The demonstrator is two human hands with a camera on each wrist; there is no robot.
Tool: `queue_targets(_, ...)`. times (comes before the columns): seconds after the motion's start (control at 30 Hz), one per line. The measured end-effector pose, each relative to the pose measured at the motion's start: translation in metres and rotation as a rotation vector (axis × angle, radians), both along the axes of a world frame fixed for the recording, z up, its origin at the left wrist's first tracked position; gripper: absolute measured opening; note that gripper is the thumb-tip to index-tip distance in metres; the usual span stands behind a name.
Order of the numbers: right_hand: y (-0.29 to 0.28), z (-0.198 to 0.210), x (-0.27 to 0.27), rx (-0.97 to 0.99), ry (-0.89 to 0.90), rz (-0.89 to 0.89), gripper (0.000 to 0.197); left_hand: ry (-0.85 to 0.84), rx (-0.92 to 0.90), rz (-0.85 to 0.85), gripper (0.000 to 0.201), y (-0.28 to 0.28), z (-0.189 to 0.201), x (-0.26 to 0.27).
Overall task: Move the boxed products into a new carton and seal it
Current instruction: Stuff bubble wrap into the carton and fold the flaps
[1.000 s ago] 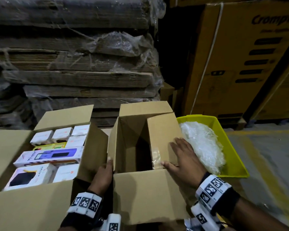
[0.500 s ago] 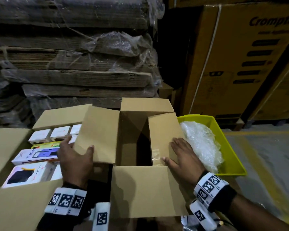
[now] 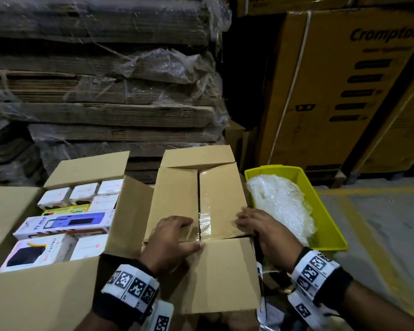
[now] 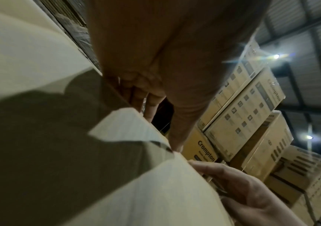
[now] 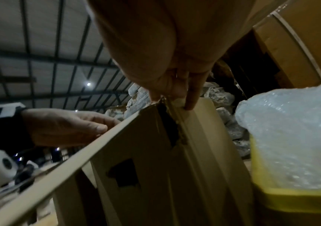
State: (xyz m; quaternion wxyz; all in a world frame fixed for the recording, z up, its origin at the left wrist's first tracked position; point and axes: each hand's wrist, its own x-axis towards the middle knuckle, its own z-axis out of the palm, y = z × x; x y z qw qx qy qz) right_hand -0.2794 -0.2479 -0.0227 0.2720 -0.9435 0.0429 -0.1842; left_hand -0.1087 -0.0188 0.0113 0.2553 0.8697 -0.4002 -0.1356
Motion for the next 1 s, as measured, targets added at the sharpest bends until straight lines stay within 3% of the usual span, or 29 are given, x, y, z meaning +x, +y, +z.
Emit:
queue_targets(0.07,-0.001,-0.007,-0.007,-0.139,0.078,0.058,0.057,0.001,-0.015,0.019,0.061,0.004,-0.007,0.006)
queue_targets(0.13,-0.002,-0.014,-0.012,-0.261,0.172,0.104,0.070,0.024,0.008,0.000,0.058,0.008,-0.009,0.011)
queue_targets(0.23,-0.003,-0.011,-0.012,-0.180,0.088,0.124,0.066,0.264,-0.136,0.043,0.059,0.011,0.000,0.019)
queue_targets(0.33,-0.003,-0.005,-0.010,-0.136,0.019,0.139,0.056,0.531,-0.320,0.138,0.037,0.020,0.020,0.032)
queue_targets(0.43,-0.005,-0.005,-0.008,-0.091,-0.001,0.143,0.047,0.678,-0.379,0.194,0.057,0.035,0.040,0.043)
queue_targets(0.5,-0.005,-0.003,-0.007,-0.045,-0.021,0.143,0.041,0.731,-0.388,0.228,0.054,0.044,0.054,0.047)
queue_targets(0.63,-0.007,0.000,-0.007,-0.058,0.008,0.165,0.040,0.726,-0.421,0.216,0.047,0.066,0.069,0.053)
queue_targets(0.7,-0.007,0.001,-0.009,-0.048,0.016,0.174,0.041,0.725,-0.447,0.239,0.056,0.076,0.072,0.057)
queue_targets(0.8,-0.003,0.005,-0.004,0.137,-0.009,0.104,0.070,0.727,-0.442,0.267,0.045,0.086,0.075,0.061)
queue_targets(0.87,-0.001,0.009,0.004,0.242,-0.005,-0.027,0.078,0.718,-0.451,0.277,0.050,0.086,0.076,0.064)
queue_targets(0.97,0.001,0.008,0.019,0.358,-0.029,-0.260,0.045,0.645,-0.458,0.270,0.089,0.083,0.072,0.063)
queue_targets(1.0,0.001,0.009,0.023,0.353,-0.032,-0.318,0.038,0.612,-0.435,0.266,0.088,0.079,0.069,0.062)
